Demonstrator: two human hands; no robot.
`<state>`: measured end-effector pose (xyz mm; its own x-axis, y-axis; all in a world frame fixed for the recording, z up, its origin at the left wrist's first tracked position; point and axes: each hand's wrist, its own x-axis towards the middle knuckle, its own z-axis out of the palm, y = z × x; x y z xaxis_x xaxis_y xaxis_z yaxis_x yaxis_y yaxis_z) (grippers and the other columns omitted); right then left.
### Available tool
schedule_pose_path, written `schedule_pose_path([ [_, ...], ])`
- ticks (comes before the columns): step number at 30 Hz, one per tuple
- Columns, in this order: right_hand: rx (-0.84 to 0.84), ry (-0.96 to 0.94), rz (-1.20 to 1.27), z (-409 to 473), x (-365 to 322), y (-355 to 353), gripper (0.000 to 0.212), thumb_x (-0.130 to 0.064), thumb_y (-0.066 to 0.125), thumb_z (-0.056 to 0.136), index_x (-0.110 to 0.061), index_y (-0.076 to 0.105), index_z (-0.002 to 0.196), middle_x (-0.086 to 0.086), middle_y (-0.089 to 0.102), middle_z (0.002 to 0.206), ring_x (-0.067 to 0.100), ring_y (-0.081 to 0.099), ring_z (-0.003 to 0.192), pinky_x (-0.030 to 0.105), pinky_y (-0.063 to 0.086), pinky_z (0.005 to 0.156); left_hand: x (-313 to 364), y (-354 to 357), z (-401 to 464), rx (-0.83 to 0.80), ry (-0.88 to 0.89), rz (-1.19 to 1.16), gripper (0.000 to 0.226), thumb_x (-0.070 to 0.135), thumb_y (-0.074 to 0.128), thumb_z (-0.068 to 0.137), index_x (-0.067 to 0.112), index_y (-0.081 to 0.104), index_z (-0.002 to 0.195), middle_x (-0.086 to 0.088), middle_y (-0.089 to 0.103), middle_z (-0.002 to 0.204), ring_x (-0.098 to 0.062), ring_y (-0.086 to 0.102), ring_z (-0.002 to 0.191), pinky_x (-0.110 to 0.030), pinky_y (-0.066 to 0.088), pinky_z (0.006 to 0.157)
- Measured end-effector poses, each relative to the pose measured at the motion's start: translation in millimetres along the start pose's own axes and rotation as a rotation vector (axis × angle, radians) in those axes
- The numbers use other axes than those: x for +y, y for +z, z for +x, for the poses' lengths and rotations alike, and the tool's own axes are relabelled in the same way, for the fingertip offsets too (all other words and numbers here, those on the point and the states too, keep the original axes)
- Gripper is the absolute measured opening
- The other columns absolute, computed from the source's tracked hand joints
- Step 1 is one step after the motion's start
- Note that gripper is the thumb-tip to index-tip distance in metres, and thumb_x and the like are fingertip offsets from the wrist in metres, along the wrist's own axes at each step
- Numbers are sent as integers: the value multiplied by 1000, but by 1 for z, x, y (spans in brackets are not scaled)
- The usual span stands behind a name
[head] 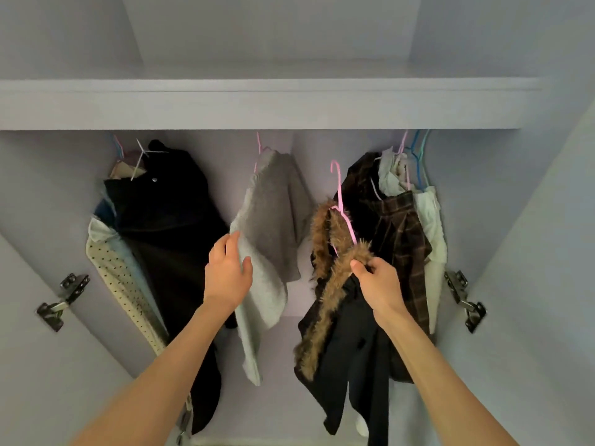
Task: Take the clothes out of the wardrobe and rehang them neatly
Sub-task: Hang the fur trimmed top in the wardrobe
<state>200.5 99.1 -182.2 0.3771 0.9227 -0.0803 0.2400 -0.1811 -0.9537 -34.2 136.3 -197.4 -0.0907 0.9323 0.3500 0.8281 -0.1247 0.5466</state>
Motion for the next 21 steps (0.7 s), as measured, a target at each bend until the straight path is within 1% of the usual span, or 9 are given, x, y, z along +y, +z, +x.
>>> schedule_pose_path([
  [2, 27, -18, 27, 15, -15, 23, 23, -23, 53, 94, -6, 60, 108, 3, 60, 99, 17, 54, 94, 26, 39, 82, -7, 3, 24, 19, -1, 46, 58, 20, 53, 92, 5, 28, 142, -16, 32, 144, -30, 29, 132, -44, 32, 104],
  [5, 74, -57, 32, 35, -30, 53, 21, -23, 52, 95, -6, 59, 103, 3, 57, 92, 16, 54, 86, 26, 40, 79, -13, 11, 53, -68, -21, -74, 62, 28, 52, 94, 9, 23, 145, -13, 31, 142, -28, 33, 129, -38, 35, 102],
  [6, 93, -74, 35, 41, -33, 62, 19, -24, 52, 95, -7, 58, 100, 1, 57, 86, 14, 54, 80, 25, 41, 76, -16, 14, 61, -94, -18, -108, 62, 30, 51, 94, 10, 22, 145, -13, 32, 141, -27, 36, 128, -37, 37, 100],
  [8, 131, -108, 31, 53, -38, 76, 16, -23, 51, 95, -7, 56, 94, -2, 51, 72, 9, 48, 63, 22, 39, 62, -20, 19, 75, -110, 1, -131, 59, 33, 49, 94, 12, 25, 144, -12, 38, 138, -27, 45, 121, -38, 43, 95],
  [9, 146, -120, 30, 58, -40, 81, 16, -22, 51, 95, -7, 56, 93, -2, 50, 68, 9, 46, 58, 20, 37, 56, -22, 21, 80, -104, 13, -123, 57, 34, 48, 95, 12, 28, 143, -12, 42, 135, -28, 50, 116, -39, 46, 92],
  [12, 186, -135, 37, 73, -47, 90, 14, -20, 51, 95, -7, 57, 96, -3, 49, 66, 8, 44, 54, 13, 35, 48, -25, 22, 89, -53, 46, -56, 52, 40, 45, 95, 15, 37, 139, -8, 50, 127, -27, 58, 102, -42, 52, 80],
  [15, 219, -148, 48, 84, -54, 94, 15, -18, 51, 95, -6, 58, 99, -4, 52, 71, 6, 48, 59, 6, 38, 49, -23, 20, 99, 16, 79, -16, 46, 38, 45, 95, 16, 42, 136, -5, 52, 124, -24, 60, 96, -34, 49, 70],
  [18, 220, -199, 49, 83, -53, 98, 19, -17, 50, 95, -2, 59, 102, -7, 52, 71, 4, 48, 61, 9, 36, 54, -17, 21, 109, 37, 93, -38, 43, 33, 44, 96, 17, 43, 136, -5, 53, 122, -22, 60, 92, -31, 46, 69],
  [21, 209, -305, 29, 79, -56, 101, 16, -15, 50, 95, -5, 59, 104, -8, 55, 77, 0, 51, 67, 0, 37, 59, -13, 25, 112, 36, 79, -62, 43, 31, 45, 96, 18, 42, 137, -5, 54, 119, -21, 59, 90, -30, 46, 70],
])
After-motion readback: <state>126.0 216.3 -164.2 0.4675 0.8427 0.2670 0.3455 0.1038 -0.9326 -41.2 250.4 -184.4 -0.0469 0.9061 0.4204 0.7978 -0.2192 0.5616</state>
